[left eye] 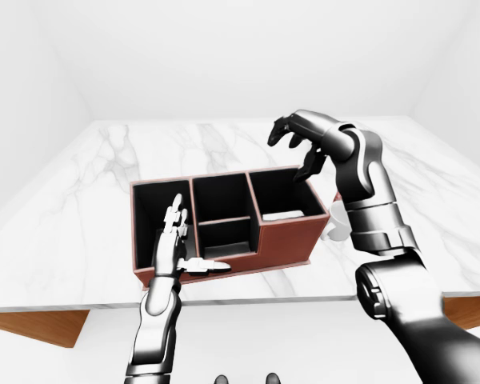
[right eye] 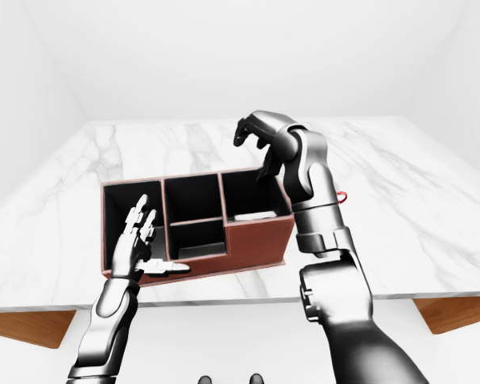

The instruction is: Pick up the book and place it in the right compartment of the caddy.

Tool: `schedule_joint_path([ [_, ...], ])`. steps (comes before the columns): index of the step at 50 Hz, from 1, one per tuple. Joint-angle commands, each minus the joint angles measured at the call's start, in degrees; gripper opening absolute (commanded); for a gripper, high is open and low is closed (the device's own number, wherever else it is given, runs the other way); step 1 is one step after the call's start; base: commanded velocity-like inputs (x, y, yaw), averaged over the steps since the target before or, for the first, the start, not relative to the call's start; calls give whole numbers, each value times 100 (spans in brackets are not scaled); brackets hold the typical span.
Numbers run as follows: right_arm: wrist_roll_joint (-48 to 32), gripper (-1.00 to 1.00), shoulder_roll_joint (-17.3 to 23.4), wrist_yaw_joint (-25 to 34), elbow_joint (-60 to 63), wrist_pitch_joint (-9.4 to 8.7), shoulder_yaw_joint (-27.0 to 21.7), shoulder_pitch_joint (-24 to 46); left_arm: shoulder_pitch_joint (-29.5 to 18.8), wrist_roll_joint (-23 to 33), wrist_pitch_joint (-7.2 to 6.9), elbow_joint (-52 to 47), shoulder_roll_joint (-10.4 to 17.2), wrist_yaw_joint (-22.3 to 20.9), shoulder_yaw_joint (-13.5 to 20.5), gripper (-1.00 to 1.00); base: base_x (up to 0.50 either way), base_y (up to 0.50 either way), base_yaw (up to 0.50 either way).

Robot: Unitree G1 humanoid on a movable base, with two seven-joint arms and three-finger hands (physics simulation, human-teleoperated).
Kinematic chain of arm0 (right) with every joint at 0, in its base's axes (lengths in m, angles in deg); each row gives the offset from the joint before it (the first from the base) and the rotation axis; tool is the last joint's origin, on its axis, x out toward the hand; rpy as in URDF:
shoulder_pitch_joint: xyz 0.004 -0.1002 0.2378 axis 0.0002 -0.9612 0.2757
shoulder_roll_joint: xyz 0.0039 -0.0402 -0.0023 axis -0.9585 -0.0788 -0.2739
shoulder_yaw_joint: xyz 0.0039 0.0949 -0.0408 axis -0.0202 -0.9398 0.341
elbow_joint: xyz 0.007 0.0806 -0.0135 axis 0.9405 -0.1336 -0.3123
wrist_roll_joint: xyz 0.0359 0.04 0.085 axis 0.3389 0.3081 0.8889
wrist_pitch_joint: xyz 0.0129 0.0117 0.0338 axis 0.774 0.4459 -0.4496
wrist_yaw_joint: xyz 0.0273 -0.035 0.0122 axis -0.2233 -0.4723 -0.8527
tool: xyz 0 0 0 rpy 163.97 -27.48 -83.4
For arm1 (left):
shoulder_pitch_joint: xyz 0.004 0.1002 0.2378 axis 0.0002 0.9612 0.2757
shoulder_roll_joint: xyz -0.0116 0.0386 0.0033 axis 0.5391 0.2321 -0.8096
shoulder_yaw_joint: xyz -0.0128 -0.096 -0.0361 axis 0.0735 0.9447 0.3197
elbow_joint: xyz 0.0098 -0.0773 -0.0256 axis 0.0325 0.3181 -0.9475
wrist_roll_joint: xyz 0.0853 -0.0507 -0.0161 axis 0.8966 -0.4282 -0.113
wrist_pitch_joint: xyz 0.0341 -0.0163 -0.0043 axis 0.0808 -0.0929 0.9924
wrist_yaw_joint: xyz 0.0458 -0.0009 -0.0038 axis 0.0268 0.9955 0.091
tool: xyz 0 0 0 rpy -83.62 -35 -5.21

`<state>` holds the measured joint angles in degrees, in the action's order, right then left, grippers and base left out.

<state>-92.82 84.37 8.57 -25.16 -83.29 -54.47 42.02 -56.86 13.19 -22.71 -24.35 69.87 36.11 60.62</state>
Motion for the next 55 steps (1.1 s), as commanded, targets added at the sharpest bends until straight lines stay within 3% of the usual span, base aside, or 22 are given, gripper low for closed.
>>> schedule_joint_path([
  [1,161,100,96,0,-413,0,-14,184,11,4,-12,-36,4,-14,1,100,0,0,0],
  [36,317,100,71,0,430,0,-86,-201,6,23,20,-8,1,-20,-4,100,0,0,0],
  [43,647,100,-98,0,1098,0,-223,-1232,10,4,30,2,5,-29,10,100,0,0,0],
  [45,819,100,-162,0,1565,0,-260,-1631,33,0,-41,-87,9,-33,10,100,0,0,0],
  [48,996,100,-201,-23,2067,0,-275,-2046,40,8,4,-46,9,-40,13,100,0,0,0],
  [55,1326,100,-447,-279,3681,0,-280,-3108,90,11,-45,-129,1,-39,7,100,0,0,0],
])
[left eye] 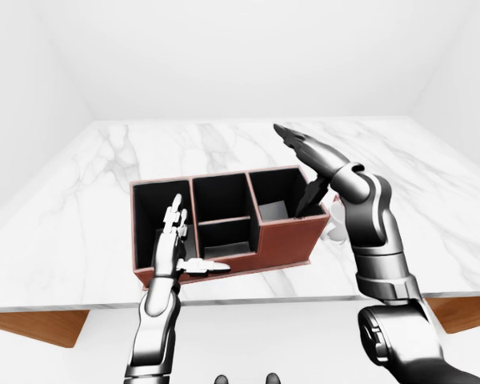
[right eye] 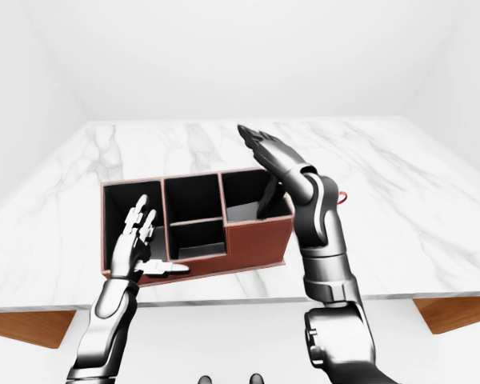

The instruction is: Pick up the book and place it in the right compartment of the caddy.

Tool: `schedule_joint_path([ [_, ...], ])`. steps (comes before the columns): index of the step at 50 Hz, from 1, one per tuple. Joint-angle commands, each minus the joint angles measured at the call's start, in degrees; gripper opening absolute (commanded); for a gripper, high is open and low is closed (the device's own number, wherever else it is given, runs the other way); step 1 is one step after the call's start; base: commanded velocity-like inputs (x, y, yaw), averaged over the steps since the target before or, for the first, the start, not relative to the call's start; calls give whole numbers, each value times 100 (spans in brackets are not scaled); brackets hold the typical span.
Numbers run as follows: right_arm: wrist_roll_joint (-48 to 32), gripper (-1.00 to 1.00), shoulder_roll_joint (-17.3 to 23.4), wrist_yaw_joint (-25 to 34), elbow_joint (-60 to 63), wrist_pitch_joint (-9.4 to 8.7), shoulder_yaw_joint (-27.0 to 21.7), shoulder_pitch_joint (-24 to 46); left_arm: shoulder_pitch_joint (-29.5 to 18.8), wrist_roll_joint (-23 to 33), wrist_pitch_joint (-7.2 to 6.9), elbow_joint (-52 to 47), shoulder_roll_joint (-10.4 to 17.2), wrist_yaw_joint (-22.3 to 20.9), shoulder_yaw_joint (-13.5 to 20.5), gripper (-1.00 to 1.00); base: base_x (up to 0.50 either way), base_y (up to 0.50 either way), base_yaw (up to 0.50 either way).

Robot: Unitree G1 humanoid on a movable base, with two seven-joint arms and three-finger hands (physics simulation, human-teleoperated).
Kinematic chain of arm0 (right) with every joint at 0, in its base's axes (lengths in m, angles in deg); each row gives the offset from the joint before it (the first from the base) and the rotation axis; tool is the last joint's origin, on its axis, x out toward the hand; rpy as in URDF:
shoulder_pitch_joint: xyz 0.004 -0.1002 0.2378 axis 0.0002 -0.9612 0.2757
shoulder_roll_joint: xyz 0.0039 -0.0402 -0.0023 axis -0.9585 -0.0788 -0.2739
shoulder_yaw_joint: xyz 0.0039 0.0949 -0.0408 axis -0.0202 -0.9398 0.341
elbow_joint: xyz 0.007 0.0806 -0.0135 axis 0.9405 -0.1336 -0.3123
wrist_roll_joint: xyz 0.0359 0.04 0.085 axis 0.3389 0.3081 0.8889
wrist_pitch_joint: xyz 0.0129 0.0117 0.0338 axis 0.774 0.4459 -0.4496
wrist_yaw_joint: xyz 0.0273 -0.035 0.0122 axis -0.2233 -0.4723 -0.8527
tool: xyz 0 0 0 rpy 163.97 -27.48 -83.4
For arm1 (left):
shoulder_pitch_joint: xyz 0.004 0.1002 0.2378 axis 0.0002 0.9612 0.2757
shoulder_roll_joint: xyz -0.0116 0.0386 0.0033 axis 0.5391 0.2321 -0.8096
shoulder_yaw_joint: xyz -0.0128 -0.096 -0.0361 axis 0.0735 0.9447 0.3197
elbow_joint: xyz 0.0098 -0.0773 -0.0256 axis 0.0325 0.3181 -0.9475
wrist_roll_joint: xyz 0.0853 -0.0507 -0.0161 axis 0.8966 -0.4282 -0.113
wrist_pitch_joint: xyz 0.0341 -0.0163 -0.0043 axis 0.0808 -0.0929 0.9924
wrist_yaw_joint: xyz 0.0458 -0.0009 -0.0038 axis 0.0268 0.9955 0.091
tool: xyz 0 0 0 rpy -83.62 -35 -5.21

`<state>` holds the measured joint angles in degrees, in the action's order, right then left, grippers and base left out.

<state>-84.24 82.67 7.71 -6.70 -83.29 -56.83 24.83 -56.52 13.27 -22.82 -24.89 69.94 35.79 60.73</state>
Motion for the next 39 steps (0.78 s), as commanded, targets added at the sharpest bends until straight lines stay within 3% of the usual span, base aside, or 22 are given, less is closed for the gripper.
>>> schedule_joint_path([
  [1,472,100,-284,-220,1994,0,-23,-1460,64,3,-36,-86,-7,-4,-3,100,0,0,0],
  [10,178,100,-376,86,3856,0,39,-2010,131,10,-204,-293,-30,26,-47,100,0,0,0],
  [16,257,100,-587,86,5153,0,45,-2415,147,-2,-175,-280,-40,36,-58,100,0,0,0],
  [22,438,100,-564,86,6280,0,-69,-2290,137,-3,-144,-223,-41,40,-67,100,0,0,0],
  [24,723,100,-750,86,6594,0,-257,-2344,113,-4,-116,-163,-40,43,-64,100,0,0,0],
  [25,953,100,-1116,86,6621,0,-516,-2459,112,-6,-104,-151,-40,41,-65,100,0,0,0],
  [27,1462,100,-1331,-273,6631,0,-646,-3019,111,-5,-81,-128,-41,42,-68,100,0,0,0],
  [29,2438,100,-1532,-1025,6491,0,-920,-3608,123,-7,-74,-143,-41,40,-70,100,0,0,0],
  [33,3723,100,-1591,-2033,6362,0,-1014,-4564,88,-22,-50,-72,-40,39,-62,100,0,0,0],
  [34,3959,100,-1648,-2213,6279,0,-1032,-4823,75,-18,1,-5,-43,40,-64,100,0,0,0],
  [36,4288,100,-1672,-2459,6095,0,-1035,-5152,118,-15,-71,-116,-43,39,-83,100,0,0,0],
  [39,4456,100,-1683,-2718,5320,0,-925,-5576,130,-4,-50,-115,-44,33,-91,100,0,0,0],
])
